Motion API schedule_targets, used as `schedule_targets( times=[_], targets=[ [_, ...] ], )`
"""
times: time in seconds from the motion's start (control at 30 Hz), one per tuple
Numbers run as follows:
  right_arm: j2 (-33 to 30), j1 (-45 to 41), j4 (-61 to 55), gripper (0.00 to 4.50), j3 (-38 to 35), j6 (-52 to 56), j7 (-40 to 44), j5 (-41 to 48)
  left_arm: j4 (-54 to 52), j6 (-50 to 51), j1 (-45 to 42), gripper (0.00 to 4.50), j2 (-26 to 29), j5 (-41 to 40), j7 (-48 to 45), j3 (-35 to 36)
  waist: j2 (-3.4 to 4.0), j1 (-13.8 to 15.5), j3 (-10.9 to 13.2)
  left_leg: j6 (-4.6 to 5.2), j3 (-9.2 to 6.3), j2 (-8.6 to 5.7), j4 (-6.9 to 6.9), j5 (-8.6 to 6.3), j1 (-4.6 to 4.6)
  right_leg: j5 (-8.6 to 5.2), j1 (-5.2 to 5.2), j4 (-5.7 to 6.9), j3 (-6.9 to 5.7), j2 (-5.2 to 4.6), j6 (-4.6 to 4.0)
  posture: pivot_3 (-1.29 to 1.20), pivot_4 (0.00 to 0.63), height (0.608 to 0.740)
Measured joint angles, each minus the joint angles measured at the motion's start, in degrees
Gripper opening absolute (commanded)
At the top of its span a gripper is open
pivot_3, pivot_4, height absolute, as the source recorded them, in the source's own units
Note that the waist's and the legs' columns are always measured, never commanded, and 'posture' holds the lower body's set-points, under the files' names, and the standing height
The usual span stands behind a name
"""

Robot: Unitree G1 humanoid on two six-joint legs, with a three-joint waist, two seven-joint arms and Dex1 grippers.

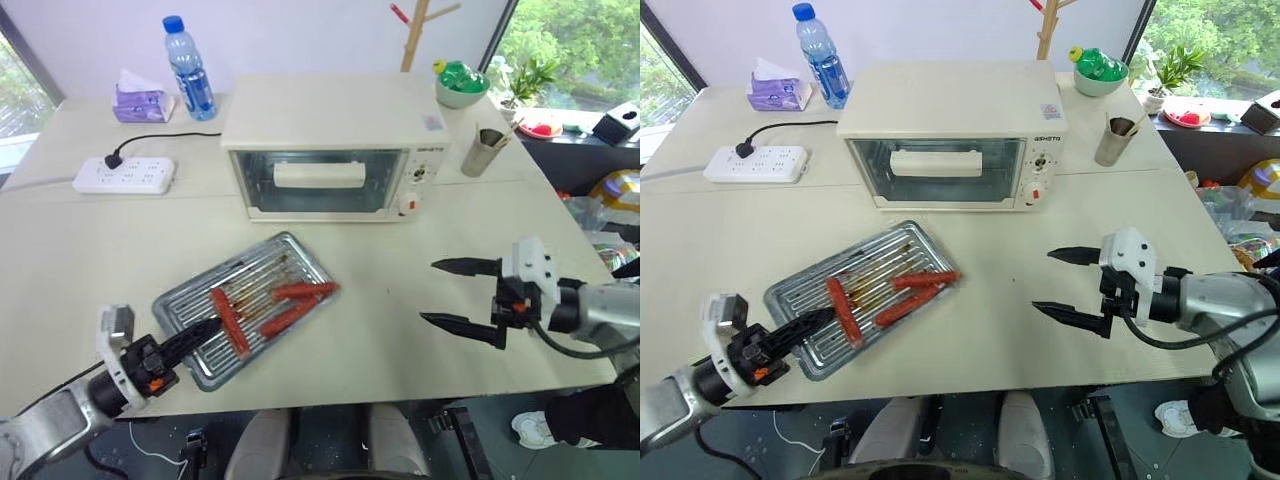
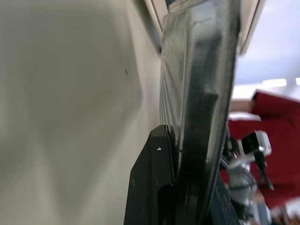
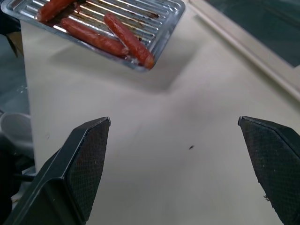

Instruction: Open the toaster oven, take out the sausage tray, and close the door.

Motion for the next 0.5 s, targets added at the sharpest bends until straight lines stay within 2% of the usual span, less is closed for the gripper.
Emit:
schedule_targets(
  times=[0.1, 0.2, 0.33, 0.5],
  targets=[
    [-0.08, 2.59, -2.27, 4.48, -2.57, 0.50, -0.85, 0.12, 4.91, 3.81, -7.26, 0.00, 3.26, 0.02, -1.70, -4.92, 0.03, -0.04, -0.01, 0.00, 0.01, 0.00, 0.02, 0.00, 0.04, 0.01, 0.03, 0.02, 0.01, -0.01, -0.01, 0.00, 0.150, 0.739],
    [-0.08, 4.68, -4.32, 4.48, -4.45, 1.21, -1.79, 0.58, 8.77, 5.91, -14.01, 0.00, 3.94, 0.05, -2.06, -9.39, 0.05, -0.13, -0.02, 0.00, 0.03, -0.01, 0.00, 0.00, 0.04, 0.01, 0.03, 0.02, 0.03, -0.04, 0.00, 0.00, 0.150, 0.739],
    [0.21, 7.57, -7.48, 4.48, -6.14, 2.36, -3.59, 0.86, 13.85, 7.41, -23.82, 0.00, 1.97, 1.61, -2.07, -15.48, 0.04, -0.09, -0.02, 0.00, 0.00, -0.04, -0.02, 0.00, 0.02, 0.05, -0.02, 0.01, 0.01, -0.02, 0.06, 0.00, 0.150, 0.739],
    [0.64, 10.30, -9.74, 4.48, -6.72, 2.92, -5.58, 1.33, 18.28, 9.56, -29.94, 0.00, -1.91, 7.57, -2.91, -19.65, 0.04, -0.06, -0.02, 0.00, 0.02, -0.05, -0.04, 0.00, 0.01, 0.06, -0.05, 0.02, 0.02, -0.02, 0.07, 0.00, 0.150, 0.739]
  ],
)
